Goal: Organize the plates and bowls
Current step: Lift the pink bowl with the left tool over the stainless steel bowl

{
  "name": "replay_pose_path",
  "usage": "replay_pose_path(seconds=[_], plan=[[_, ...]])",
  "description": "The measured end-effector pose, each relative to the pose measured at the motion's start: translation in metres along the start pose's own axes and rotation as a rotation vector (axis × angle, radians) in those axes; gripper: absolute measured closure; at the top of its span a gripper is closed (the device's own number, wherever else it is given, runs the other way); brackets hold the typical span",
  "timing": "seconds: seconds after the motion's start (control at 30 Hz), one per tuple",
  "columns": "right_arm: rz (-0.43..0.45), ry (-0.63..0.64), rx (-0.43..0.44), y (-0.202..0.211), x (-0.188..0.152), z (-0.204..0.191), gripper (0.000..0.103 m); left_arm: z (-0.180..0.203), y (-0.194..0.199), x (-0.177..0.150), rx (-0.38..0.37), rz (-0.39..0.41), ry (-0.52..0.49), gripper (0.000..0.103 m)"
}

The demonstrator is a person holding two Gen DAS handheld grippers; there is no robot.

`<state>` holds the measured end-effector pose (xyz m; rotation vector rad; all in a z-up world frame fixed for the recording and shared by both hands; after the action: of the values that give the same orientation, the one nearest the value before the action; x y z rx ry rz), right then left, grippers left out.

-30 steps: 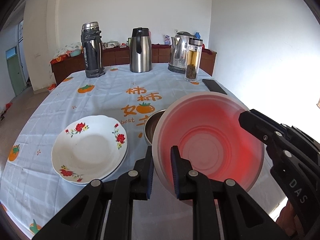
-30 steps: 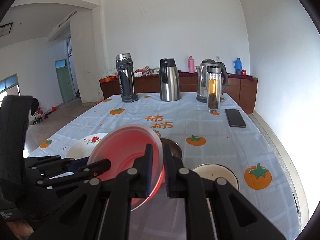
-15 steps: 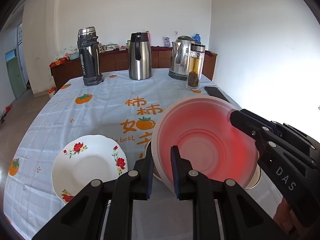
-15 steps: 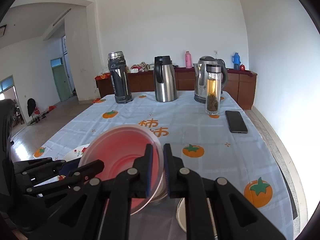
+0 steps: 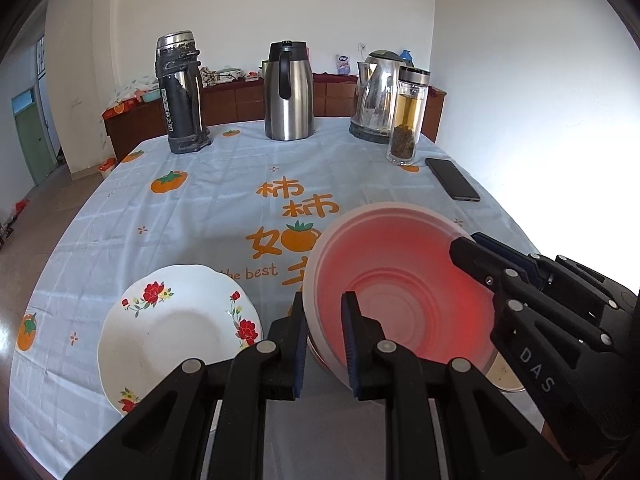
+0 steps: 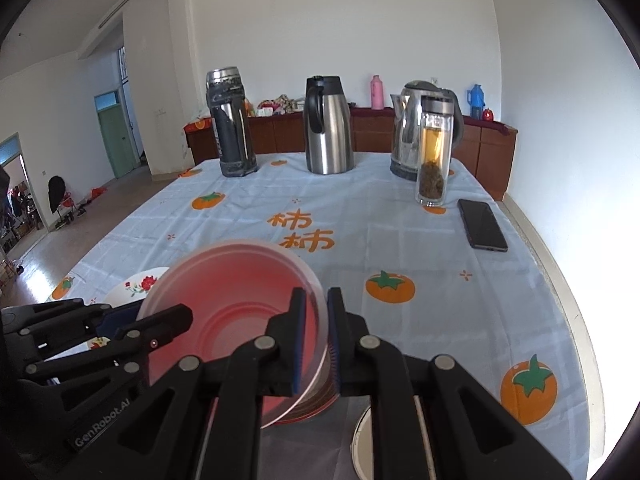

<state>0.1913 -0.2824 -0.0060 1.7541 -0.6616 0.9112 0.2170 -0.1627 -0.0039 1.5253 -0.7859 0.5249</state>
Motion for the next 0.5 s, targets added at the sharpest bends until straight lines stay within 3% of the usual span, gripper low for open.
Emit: replay_pose_path(seconds=[0.5], plan=[[-0.048, 0.01, -0.015, -0.018, 0.002, 0.005, 0.09, 0.003, -0.023, 0.0, 0.004, -0.049, -0.002, 0.085]])
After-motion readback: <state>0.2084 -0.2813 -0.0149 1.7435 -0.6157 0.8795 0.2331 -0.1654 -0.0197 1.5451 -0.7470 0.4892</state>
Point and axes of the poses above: each gripper's, at about its wrist camera, not at the fingertips, and y roughly against the way its jaws point, z to its right, x to its top, the point moved 1 cm from there along -y, roughly the way its jaws point, and after that the axes turned 12 degrees about x, right-handed, at the moved point
